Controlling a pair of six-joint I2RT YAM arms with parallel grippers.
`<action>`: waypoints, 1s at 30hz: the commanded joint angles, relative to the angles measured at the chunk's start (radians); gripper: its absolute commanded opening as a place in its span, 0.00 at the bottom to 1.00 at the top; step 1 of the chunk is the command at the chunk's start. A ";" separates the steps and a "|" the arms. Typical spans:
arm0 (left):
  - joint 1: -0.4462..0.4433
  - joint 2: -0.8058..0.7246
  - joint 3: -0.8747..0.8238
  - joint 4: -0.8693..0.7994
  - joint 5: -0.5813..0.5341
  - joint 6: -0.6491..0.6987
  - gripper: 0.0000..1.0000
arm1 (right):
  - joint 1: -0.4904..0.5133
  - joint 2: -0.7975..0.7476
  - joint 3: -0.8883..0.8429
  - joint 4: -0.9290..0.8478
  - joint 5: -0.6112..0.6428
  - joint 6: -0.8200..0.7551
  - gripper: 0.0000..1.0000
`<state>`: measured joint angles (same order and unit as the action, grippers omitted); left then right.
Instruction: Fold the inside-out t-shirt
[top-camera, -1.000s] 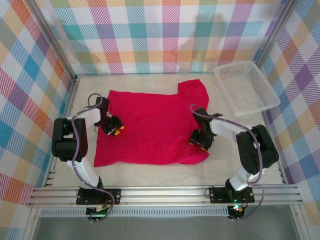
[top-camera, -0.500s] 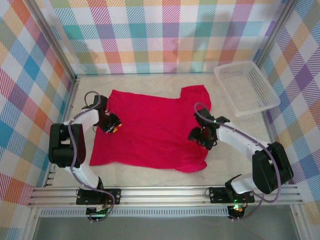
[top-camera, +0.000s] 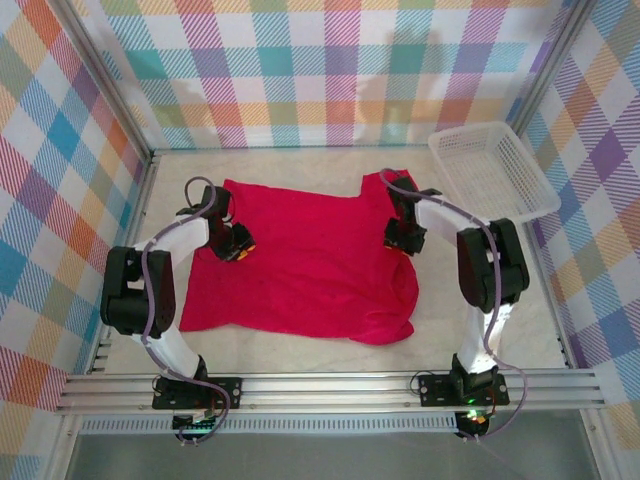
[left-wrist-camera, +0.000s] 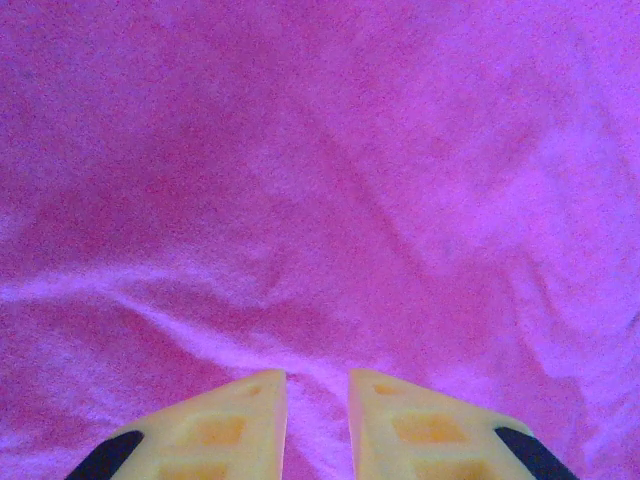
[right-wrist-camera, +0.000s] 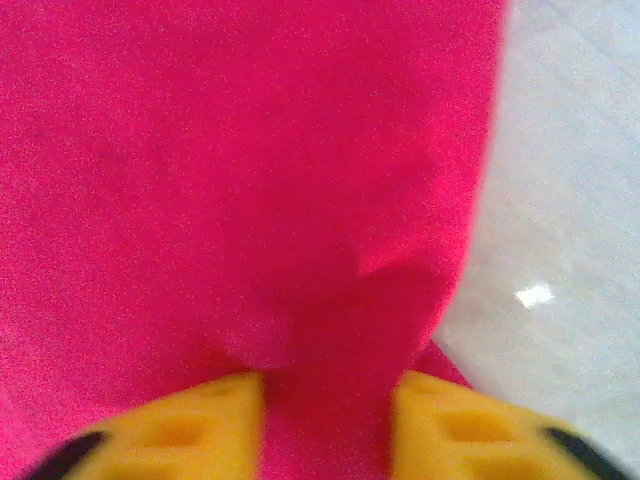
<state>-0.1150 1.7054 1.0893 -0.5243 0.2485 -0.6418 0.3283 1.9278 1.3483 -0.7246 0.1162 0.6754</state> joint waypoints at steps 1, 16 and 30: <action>-0.001 0.017 0.006 -0.032 -0.009 0.014 0.23 | -0.006 0.041 0.089 -0.057 -0.007 -0.033 0.09; -0.010 0.018 0.014 -0.024 0.000 0.002 0.20 | 0.065 0.030 0.154 -0.036 -0.129 -0.020 0.17; -0.009 0.076 0.028 -0.024 -0.011 0.008 0.19 | 0.064 -0.088 -0.145 0.023 -0.022 -0.019 0.76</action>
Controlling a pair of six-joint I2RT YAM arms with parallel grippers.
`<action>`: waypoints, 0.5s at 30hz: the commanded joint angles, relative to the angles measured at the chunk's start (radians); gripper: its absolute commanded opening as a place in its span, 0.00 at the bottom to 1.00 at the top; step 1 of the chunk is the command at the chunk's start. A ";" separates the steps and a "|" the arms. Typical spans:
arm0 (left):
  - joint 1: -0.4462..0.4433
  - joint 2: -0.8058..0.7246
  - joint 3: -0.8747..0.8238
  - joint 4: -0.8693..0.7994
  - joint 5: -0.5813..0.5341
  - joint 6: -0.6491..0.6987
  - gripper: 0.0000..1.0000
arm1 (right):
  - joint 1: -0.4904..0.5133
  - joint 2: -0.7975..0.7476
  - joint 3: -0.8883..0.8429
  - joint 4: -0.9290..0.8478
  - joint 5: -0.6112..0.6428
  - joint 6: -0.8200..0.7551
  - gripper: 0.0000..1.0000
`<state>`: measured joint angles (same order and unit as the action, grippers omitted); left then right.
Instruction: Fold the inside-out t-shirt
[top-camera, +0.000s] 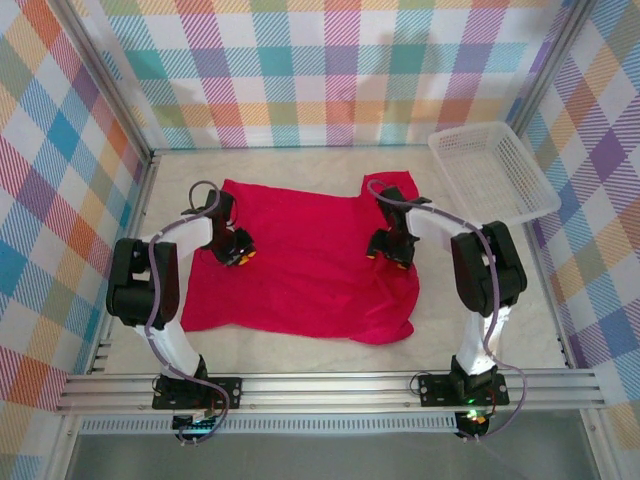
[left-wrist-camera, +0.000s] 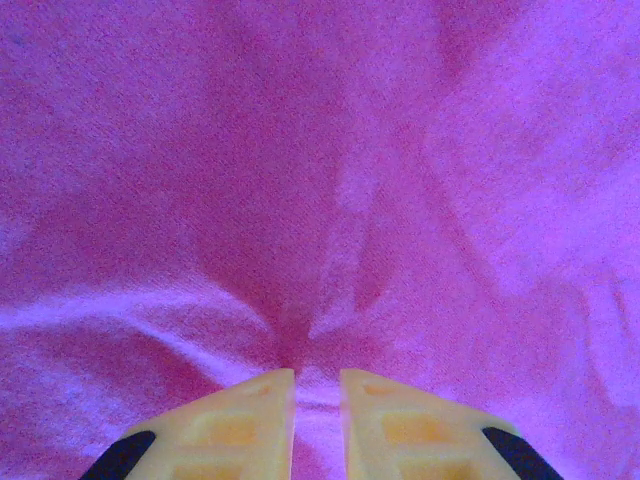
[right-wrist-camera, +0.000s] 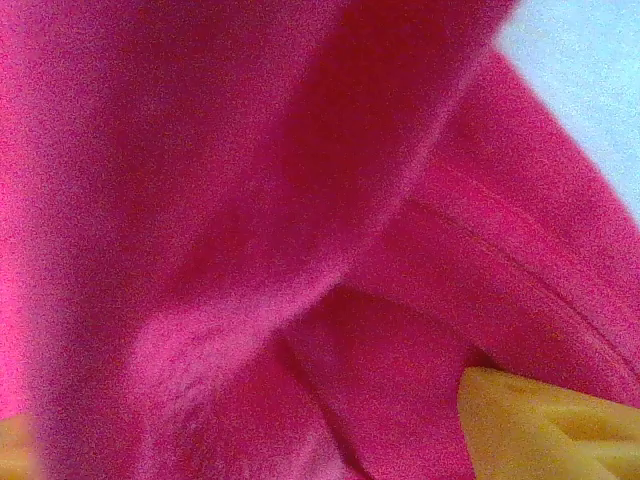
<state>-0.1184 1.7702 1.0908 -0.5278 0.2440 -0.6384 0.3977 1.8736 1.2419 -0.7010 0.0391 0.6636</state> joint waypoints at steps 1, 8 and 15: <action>-0.003 0.015 0.033 -0.031 -0.017 0.009 0.19 | -0.006 -0.031 -0.045 -0.002 0.074 -0.011 0.79; 0.139 0.033 -0.003 -0.030 -0.020 0.012 0.14 | -0.053 -0.014 -0.022 -0.079 0.234 -0.012 0.89; 0.213 0.040 -0.046 -0.001 0.007 0.010 0.12 | -0.092 -0.031 -0.030 -0.127 0.253 0.012 0.91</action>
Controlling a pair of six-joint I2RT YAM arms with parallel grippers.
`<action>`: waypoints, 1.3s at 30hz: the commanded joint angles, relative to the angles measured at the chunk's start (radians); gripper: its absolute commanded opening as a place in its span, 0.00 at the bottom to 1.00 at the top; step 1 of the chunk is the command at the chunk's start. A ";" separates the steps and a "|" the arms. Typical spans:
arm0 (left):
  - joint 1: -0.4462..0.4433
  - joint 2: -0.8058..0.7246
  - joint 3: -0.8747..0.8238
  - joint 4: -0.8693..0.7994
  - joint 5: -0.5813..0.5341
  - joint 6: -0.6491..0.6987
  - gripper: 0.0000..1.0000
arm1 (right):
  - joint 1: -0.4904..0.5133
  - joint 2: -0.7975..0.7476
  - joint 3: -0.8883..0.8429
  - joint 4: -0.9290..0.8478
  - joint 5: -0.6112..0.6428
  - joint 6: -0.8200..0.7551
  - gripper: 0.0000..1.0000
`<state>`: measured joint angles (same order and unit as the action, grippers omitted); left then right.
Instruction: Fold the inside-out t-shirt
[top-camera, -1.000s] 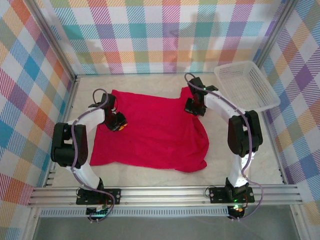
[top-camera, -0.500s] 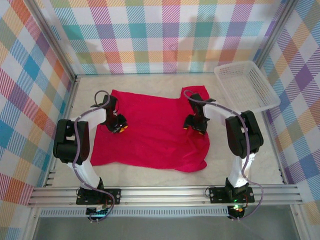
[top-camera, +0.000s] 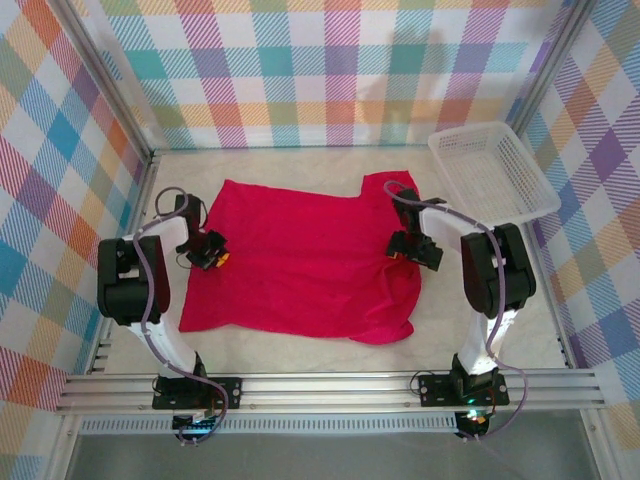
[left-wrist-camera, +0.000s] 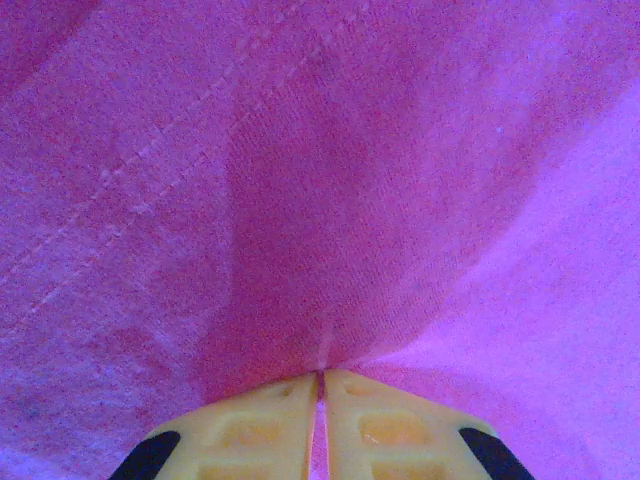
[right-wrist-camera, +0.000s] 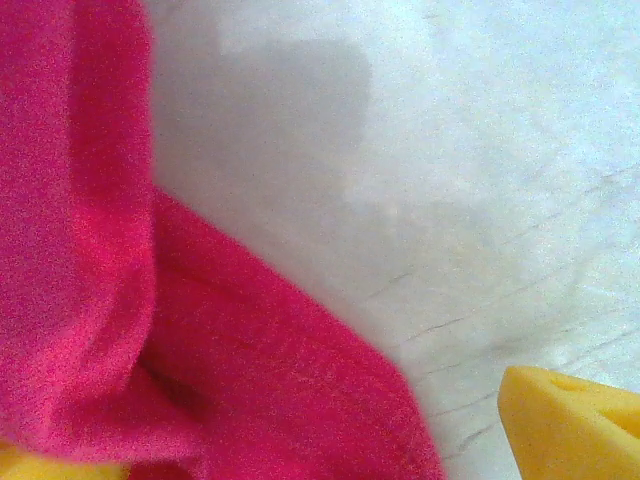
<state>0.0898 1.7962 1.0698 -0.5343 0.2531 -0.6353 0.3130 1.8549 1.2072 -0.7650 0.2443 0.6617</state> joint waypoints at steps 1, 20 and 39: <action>0.005 0.014 -0.025 0.006 -0.001 0.008 0.12 | -0.008 -0.034 0.000 -0.066 0.036 0.012 0.92; -0.017 -0.021 -0.018 0.017 0.037 -0.004 0.12 | -0.057 -0.130 -0.050 -0.077 -0.072 -0.085 0.52; 0.080 -0.017 -0.023 -0.013 0.009 -0.001 0.09 | -0.152 0.075 0.129 -0.198 0.038 -0.015 0.73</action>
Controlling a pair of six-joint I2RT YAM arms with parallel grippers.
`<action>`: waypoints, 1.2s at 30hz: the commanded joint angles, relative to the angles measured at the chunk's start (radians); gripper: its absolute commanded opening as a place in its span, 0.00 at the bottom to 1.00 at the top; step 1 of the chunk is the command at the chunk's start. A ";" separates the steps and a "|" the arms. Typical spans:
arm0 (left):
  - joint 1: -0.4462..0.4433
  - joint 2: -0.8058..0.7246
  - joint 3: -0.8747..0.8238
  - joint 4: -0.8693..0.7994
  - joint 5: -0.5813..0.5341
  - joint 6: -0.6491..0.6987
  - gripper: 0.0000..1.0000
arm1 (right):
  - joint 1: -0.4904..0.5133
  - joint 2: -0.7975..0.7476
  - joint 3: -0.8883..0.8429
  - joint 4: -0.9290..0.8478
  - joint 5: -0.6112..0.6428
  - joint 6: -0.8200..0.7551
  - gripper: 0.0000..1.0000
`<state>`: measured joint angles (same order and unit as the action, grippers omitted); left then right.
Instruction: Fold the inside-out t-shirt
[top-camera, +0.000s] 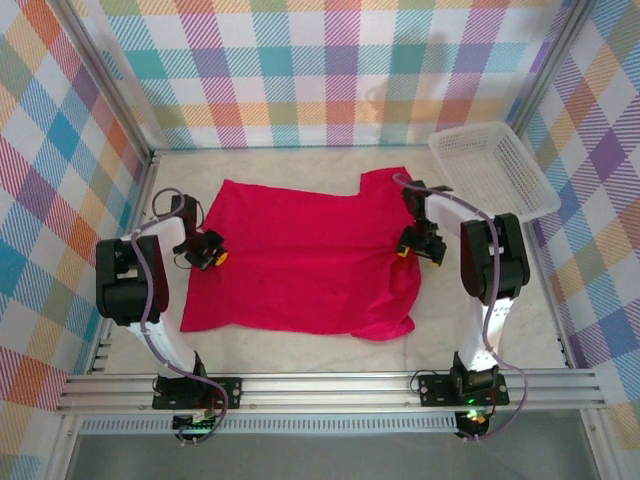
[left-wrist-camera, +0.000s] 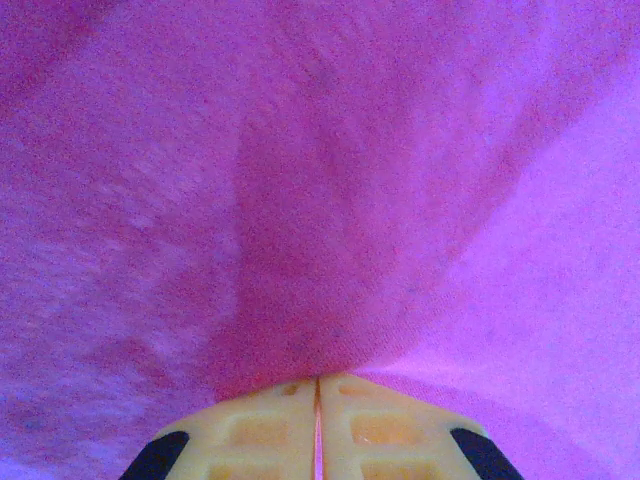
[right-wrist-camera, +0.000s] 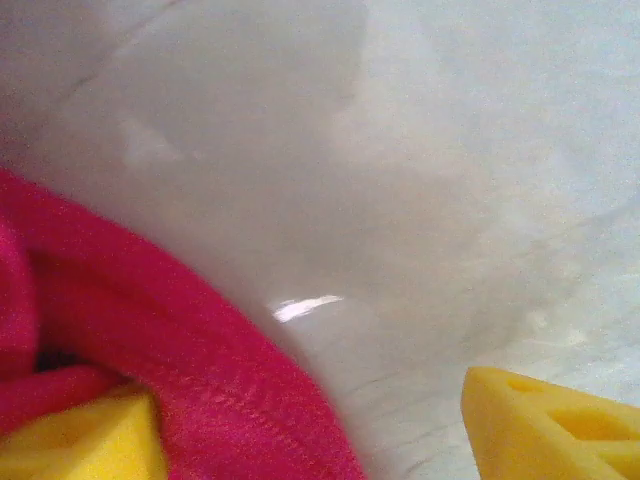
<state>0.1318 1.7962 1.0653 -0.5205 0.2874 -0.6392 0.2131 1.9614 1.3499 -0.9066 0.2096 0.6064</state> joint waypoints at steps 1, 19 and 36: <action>0.047 -0.011 -0.017 -0.030 -0.029 0.006 0.09 | -0.068 -0.044 -0.017 -0.056 0.073 0.038 0.72; -0.065 -0.196 -0.036 -0.026 -0.039 -0.021 0.10 | 0.033 -0.270 -0.033 -0.079 -0.123 0.028 0.71; -0.115 0.076 0.069 0.080 0.030 -0.078 0.13 | 0.190 -0.031 0.001 0.148 -0.234 0.111 0.71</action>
<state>0.0174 1.7908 1.0660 -0.4850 0.2996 -0.6846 0.4274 1.8599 1.2549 -0.7959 -0.0463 0.7403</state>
